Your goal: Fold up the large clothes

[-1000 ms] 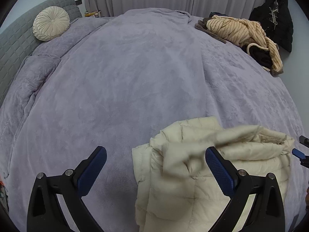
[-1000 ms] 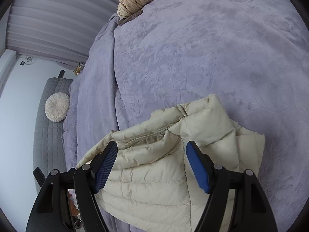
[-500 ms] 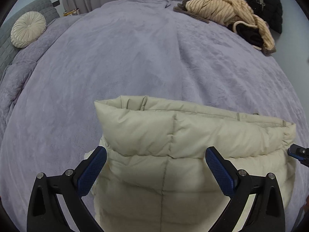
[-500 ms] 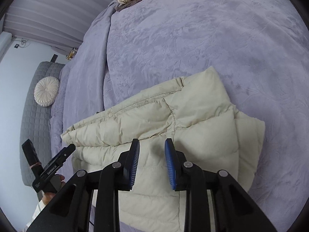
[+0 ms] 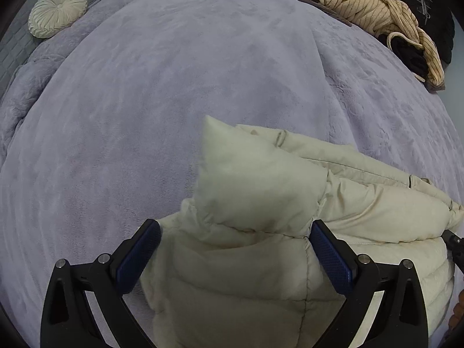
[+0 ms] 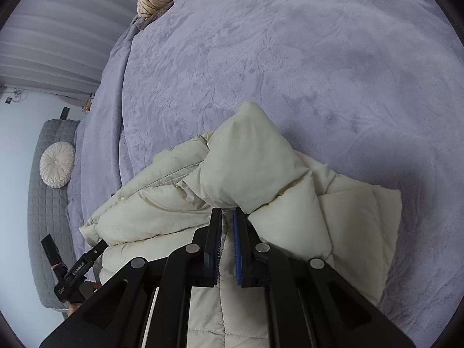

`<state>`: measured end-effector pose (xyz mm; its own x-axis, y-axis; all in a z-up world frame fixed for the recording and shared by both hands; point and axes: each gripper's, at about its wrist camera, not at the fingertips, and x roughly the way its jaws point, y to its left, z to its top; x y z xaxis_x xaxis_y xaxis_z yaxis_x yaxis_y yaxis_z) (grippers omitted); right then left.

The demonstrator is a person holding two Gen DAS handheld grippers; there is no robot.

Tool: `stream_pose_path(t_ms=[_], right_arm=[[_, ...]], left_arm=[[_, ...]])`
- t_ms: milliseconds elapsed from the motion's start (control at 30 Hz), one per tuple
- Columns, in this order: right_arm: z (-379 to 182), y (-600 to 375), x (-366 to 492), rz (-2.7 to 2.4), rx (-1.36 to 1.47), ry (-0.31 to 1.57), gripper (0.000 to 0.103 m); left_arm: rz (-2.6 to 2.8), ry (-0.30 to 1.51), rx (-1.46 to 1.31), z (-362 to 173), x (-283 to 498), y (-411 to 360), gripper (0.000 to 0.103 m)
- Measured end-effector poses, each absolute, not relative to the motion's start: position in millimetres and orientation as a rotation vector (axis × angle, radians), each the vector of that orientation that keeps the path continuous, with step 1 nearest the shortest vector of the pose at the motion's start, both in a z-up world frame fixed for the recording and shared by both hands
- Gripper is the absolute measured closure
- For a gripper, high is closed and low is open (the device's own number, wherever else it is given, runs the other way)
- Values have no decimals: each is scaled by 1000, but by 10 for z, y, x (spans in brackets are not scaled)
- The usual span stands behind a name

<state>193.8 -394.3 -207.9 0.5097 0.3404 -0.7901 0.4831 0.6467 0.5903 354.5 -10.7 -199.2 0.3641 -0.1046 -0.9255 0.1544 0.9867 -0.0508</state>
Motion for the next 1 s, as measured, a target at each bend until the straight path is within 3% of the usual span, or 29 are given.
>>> stream_pose_path(t_ms=[67, 100, 167, 200, 233, 600, 1000], right_arm=[[-1956, -3954, 1883, -118, 891, 1076, 90], [-1890, -3944, 1853, -120, 871, 1082, 84], [-1759, -3919, 1759, -106, 847, 1071, 56], [-1701, -3912, 1699, -97, 849, 1059, 32], [-1645, -3902, 1628, -98, 851, 1047, 26], [-1584, -3723, 491, -166, 1049, 1025, 26], [-2261, -3363, 77, -119, 1364, 993, 26]], left_arm=[[-165, 1178, 42, -1877, 3494, 8, 0], [-165, 1174, 41, -1825, 3460, 77, 0], [-168, 1178, 30, -1750, 3396, 233, 0], [-168, 1184, 14, -1723, 3363, 319, 0], [-172, 1193, -9, -1706, 3333, 399, 0], [-264, 1360, -184, -1962, 2782, 870, 0], [-310, 1434, -295, -2323, 2688, 823, 0]])
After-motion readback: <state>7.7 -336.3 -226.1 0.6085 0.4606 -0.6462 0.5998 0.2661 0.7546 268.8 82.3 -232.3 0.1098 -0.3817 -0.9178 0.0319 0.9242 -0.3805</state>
